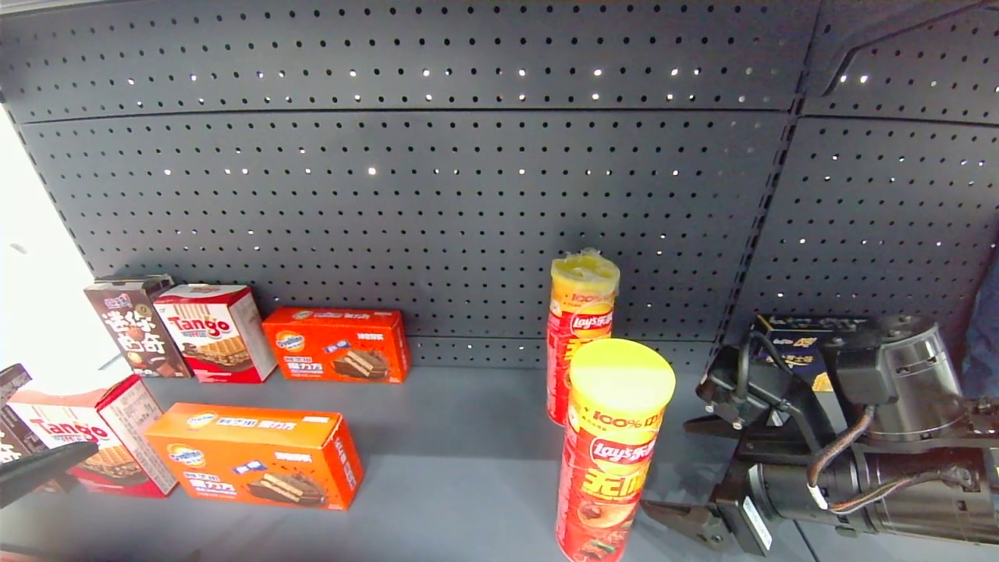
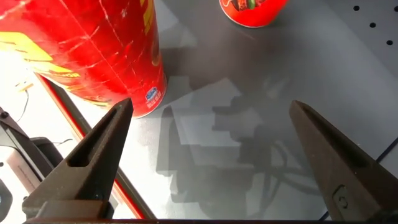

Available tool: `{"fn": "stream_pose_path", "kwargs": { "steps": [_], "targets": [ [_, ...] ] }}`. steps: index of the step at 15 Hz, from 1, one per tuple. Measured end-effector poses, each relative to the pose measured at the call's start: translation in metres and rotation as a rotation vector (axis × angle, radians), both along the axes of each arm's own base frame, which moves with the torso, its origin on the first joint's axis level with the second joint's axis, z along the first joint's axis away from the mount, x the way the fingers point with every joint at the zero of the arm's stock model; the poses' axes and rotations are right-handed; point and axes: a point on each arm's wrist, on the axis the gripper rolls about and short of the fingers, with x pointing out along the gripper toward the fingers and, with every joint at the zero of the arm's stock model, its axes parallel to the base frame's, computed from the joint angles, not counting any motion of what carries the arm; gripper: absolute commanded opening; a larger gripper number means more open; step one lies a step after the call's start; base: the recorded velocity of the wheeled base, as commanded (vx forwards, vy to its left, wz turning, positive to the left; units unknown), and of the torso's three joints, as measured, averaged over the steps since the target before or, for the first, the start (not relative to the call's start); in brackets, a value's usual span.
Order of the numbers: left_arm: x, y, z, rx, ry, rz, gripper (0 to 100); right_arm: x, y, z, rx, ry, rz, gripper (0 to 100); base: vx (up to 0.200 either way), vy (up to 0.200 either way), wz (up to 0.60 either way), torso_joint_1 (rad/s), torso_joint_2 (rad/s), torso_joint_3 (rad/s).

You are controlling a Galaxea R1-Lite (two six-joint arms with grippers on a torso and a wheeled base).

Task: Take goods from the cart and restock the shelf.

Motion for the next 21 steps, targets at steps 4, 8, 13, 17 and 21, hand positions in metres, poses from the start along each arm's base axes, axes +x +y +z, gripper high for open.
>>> {"fn": "stream_pose_path", "kwargs": {
  "steps": [4, 8, 13, 17, 21],
  "targets": [
    [-0.001, 0.0, -0.003, 0.004, 0.007, 0.0, 100, -0.002, -0.001, -0.001, -0.002, 0.005, -0.001, 100, 0.0, 0.0, 0.0, 0.0, 0.0, 0.0],
    [-0.008, 0.005, -0.007, -0.014, -0.014, 0.003, 100, -0.02, -0.022, 0.023, 0.068, -0.092, -0.031, 100, 0.0, 0.0, 0.0, 0.0, 0.0, 0.0],
    [-0.025, 0.014, -0.005, -0.062, -0.1, 0.009, 100, -0.081, -0.084, 0.048, 0.191, -0.303, -0.157, 100, 0.0, 0.0, 0.0, 0.0, 0.0, 0.0],
    [-0.038, 0.022, -0.019, -0.075, -0.144, 0.029, 100, -0.132, -0.119, 0.038, 0.3, -0.43, -0.333, 100, 0.0, 0.0, 0.0, 0.0, 0.0, 0.0],
    [-0.044, 0.025, -0.033, -0.076, -0.15, 0.034, 100, -0.161, -0.132, 0.027, 0.325, -0.459, -0.401, 100, 0.0, 0.0, 0.0, 0.0, 0.0, 0.0]
  ]
}}
